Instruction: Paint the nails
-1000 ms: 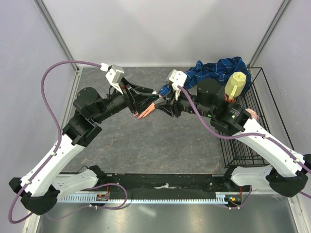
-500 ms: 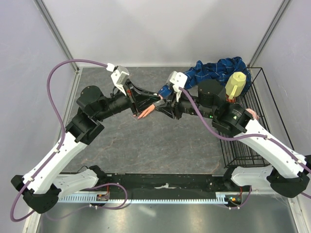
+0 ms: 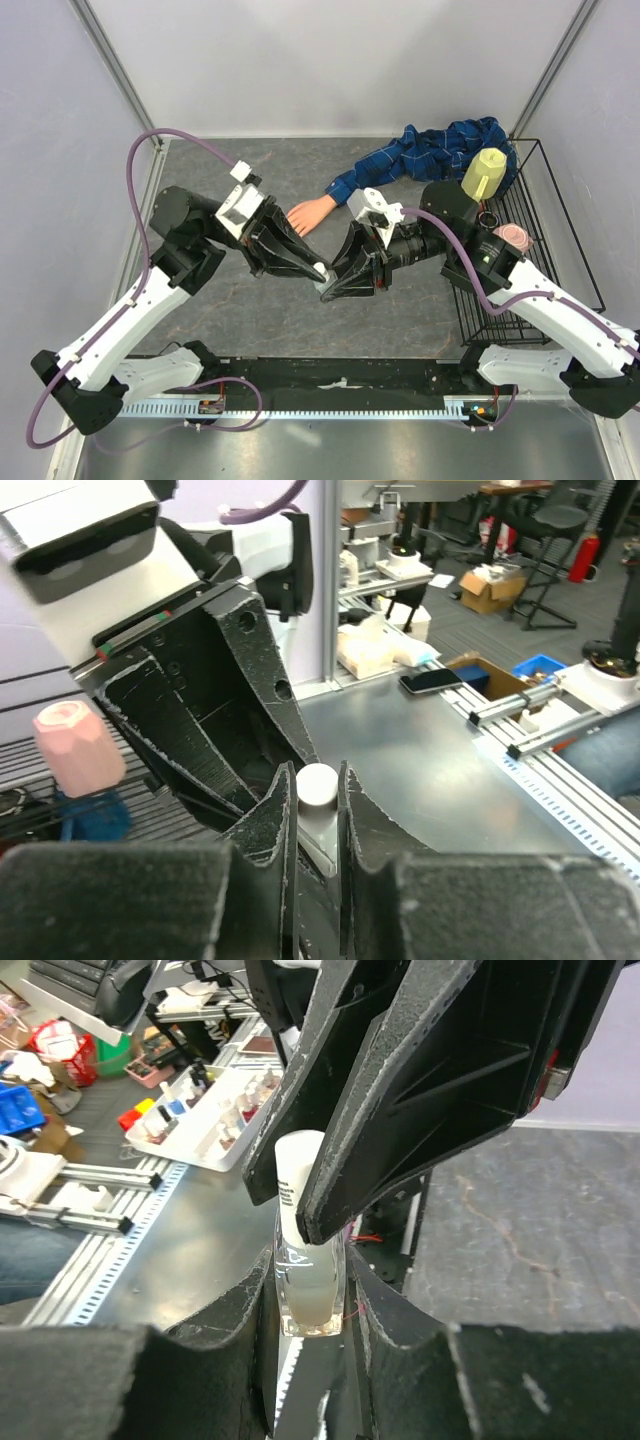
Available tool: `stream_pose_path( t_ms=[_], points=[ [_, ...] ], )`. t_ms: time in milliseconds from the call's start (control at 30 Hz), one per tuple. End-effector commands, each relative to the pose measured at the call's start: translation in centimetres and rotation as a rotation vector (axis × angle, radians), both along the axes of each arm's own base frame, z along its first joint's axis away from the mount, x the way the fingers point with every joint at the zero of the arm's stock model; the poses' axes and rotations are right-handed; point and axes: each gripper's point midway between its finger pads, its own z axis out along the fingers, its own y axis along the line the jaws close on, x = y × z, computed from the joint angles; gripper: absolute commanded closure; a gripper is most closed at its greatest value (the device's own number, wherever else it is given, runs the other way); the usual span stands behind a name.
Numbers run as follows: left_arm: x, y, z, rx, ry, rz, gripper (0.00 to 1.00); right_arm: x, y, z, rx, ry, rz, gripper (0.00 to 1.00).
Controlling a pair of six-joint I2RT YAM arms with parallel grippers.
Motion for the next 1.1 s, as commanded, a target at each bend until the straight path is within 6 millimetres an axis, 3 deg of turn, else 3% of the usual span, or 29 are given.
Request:
stream_pose_path(
  t_ms=[0, 67, 133, 200, 233, 333, 367, 400, 467, 533, 633, 833, 1000, 1067],
  points=[
    [-1.2, 0.7, 0.1, 0.075, 0.046, -0.031, 0.86, -1.0, -0.8, 5.0, 0.175, -0.088, 0.034, 1.00],
    [-0.1, 0.4, 0.9, 0.046, 0.026, 0.071, 0.54, 0.2, -0.6, 4.9, 0.169, -0.115, -0.035, 1.00],
    [1.8, 0.2, 1.5, 0.040, 0.053, 0.230, 0.45, 1.1, -0.5, 4.2, 0.120, -0.112, -0.093, 1.00],
    [3.3, 0.8, 2.4, 0.004, 0.061, 0.382, 0.28, 3.1, -0.5, 3.5, 0.077, -0.131, -0.206, 1.00],
    [3.8, 1.1, 2.7, -0.007, 0.067, 0.432, 0.15, 3.9, -0.4, 3.3, 0.061, -0.137, -0.248, 1.00],
    [6.7, 2.4, 3.7, -0.042, 0.130, 0.661, 0.01, 7.1, -0.6, 2.5, -0.004, -0.149, -0.422, 1.00],
    [8.9, 3.3, 4.0, -0.069, 0.171, 0.799, 0.01, 7.9, -0.7, 2.1, -0.027, -0.174, -0.457, 1.00],
    [10.0, 3.9, 3.7, -0.063, 0.237, 0.874, 0.02, 9.9, -1.0, 2.1, -0.043, -0.190, -0.557, 1.00],
    [12.4, 5.2, 3.5, -0.080, 0.316, 1.027, 0.08, 11.3, -1.1, 1.9, -0.065, -0.209, -0.625, 1.00],
    [13.0, 5.1, 3.0, -0.065, 0.367, 1.048, 0.20, 13.2, -1.5, 2.0, -0.080, -0.221, -0.725, 1.00],
    [13.8, 4.3, 2.3, -0.041, 0.437, 1.047, 0.25, 14.8, -1.6, 2.0, -0.099, -0.232, -0.807, 1.00],
    [15.1, 2.5, 1.3, 0.004, 0.495, 1.029, 0.25, 16.2, -1.3, 1.0, -0.142, -0.234, -0.872, 1.00],
    [15.7, 1.5, 0.4, 0.031, 0.496, 1.013, 0.25, 16.3, -0.8, 0.2, -0.164, -0.233, -0.876, 1.00],
    [16.0, 1.4, -0.1, 0.040, 0.495, 1.025, 0.31, 16.2, -0.7, 0.0, -0.168, -0.233, -0.875, 1.00]
  ],
)
